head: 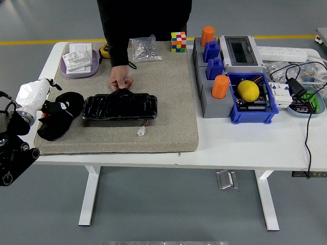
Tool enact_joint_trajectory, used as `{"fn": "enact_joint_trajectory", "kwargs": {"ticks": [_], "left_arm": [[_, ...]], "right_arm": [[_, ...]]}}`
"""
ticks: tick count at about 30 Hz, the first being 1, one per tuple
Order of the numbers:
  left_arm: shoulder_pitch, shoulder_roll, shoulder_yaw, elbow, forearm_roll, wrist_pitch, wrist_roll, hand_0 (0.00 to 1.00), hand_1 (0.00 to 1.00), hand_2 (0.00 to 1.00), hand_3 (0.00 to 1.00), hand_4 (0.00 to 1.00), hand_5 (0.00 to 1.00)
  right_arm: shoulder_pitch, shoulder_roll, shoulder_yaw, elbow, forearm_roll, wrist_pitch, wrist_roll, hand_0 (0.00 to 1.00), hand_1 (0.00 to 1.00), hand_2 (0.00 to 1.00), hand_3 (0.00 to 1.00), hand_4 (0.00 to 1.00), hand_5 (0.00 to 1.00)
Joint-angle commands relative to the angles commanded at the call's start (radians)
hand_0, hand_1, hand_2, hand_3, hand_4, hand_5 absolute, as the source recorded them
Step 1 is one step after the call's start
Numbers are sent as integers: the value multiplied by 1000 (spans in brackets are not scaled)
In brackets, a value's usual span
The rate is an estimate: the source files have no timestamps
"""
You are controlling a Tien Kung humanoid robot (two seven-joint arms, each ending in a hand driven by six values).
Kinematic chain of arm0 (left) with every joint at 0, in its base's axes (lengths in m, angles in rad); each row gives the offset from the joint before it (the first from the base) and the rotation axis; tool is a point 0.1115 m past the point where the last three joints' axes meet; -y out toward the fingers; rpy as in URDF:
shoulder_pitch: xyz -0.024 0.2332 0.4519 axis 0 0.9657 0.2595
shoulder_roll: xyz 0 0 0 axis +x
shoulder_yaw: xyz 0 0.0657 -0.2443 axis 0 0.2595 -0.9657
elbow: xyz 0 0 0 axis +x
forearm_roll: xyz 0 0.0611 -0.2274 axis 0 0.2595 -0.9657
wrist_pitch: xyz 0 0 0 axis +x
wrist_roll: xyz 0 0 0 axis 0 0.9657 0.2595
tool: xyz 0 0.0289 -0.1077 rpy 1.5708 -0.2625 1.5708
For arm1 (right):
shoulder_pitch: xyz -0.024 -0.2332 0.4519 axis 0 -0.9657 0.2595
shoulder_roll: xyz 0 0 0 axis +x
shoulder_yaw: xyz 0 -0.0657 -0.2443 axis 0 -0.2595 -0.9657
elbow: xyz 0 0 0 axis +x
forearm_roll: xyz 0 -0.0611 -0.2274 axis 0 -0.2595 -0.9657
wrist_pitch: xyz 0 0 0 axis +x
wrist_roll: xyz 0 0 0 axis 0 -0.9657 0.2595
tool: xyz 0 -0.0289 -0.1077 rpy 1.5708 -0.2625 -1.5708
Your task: Pick the rag up,wipe the panel,place it on the desk
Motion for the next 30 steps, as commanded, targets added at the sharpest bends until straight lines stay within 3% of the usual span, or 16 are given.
{"fn": "enact_joint_trajectory", "kwargs": {"ticks": [15, 20, 30], "left_arm": [[36, 56, -96, -99, 8, -22, 23, 353, 630, 750, 592, 770, 356], [71, 71, -171, -180, -37, -22, 23, 354, 628, 733, 593, 781, 373], [149, 70, -324, -331, -168, -11, -10, 358, 635, 687, 588, 739, 327]], "right_arm": [[-2, -1, 8, 0, -7, 1, 0, 748, 676, 703, 593, 945, 587], [-5, -1, 13, 0, -9, 2, -1, 748, 676, 704, 593, 945, 587], [-9, 1, 11, 0, -5, 0, 1, 748, 676, 704, 593, 943, 588]]}}
